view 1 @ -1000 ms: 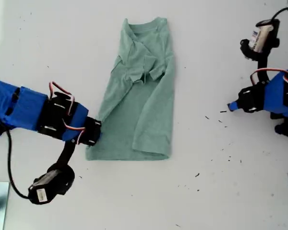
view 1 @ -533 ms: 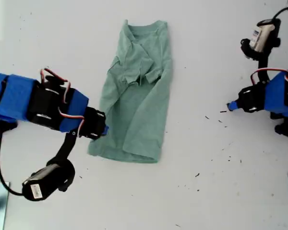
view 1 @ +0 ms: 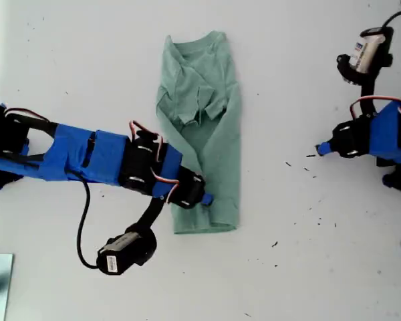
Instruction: Fold t shirt
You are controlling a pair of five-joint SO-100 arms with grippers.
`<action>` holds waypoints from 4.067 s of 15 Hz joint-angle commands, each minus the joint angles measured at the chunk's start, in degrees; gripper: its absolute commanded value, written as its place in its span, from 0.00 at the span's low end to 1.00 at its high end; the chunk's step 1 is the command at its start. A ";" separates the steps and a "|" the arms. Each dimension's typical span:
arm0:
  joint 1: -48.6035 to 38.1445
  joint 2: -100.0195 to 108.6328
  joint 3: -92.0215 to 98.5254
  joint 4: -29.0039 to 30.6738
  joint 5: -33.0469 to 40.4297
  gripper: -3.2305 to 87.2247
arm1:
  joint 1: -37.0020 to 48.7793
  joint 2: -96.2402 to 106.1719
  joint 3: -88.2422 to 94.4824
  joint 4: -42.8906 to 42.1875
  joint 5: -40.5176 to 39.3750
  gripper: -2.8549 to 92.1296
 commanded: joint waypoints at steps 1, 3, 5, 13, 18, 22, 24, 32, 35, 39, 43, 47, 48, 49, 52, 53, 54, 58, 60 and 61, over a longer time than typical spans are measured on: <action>-2.11 4.22 -3.08 -0.62 3.60 0.40 | -0.62 0.70 -0.18 0.53 0.88 0.05; -2.90 16.17 -0.53 1.14 4.39 0.27 | -0.70 0.88 -0.18 0.53 1.05 0.05; -6.06 27.69 4.22 9.14 2.90 0.23 | -0.88 1.05 -0.18 0.79 1.23 0.05; -16.96 104.68 113.99 -16.70 -11.25 0.03 | -1.23 4.31 1.76 1.67 3.43 0.05; -15.03 104.85 112.94 -14.85 -14.94 0.03 | -2.11 4.75 0.44 1.49 4.31 0.05; -3.78 71.10 67.06 1.58 -14.68 0.28 | -11.51 -38.67 -43.51 3.69 10.28 0.15; 1.67 54.40 45.79 7.29 -13.27 0.31 | -17.31 -59.24 -69.79 9.67 13.10 0.31; 3.96 22.32 16.88 7.91 -8.26 0.33 | -24.35 -92.29 -104.24 17.23 20.48 0.31; 2.99 16.70 14.33 7.03 -7.21 0.33 | -25.31 -95.36 -104.24 16.17 21.88 0.32; 2.37 7.82 13.45 3.69 -7.03 0.34 | -24.52 -105.21 -102.92 8.61 20.57 0.33; 1.85 -0.88 11.25 1.23 -6.24 0.18 | -25.22 -117.69 -102.13 0.62 21.62 0.24; 2.99 -1.41 11.25 0.79 -6.06 0.03 | -26.46 -119.79 -102.04 -3.34 20.57 0.03; 3.69 -0.79 11.16 0.18 -5.10 0.03 | -26.63 -117.86 -102.13 -3.16 19.69 0.03; 4.75 0.62 10.63 -0.35 -4.13 0.03 | -26.98 -114.96 -102.13 -1.93 18.90 0.03; 8.44 6.94 10.55 -2.90 -1.41 0.03 | -29.88 -103.10 -102.30 1.32 15.82 0.03; 9.93 8.96 10.55 -3.69 -1.05 0.03 | -31.29 -99.49 -102.39 1.32 15.56 0.03; 11.43 10.55 10.55 -4.92 -0.18 0.03 | -32.43 -96.86 -102.39 0.26 15.56 0.03; 12.39 15.38 10.55 -5.98 -0.09 0.03 | -32.08 -91.58 -101.78 -2.99 14.06 0.03; 11.51 17.84 10.72 -5.10 0.09 0.03 | -30.76 -88.24 -99.58 -2.99 14.33 0.03; 10.37 19.42 10.81 -3.87 0.00 0.03 | -29.36 -86.57 -98.09 -2.55 14.15 0.03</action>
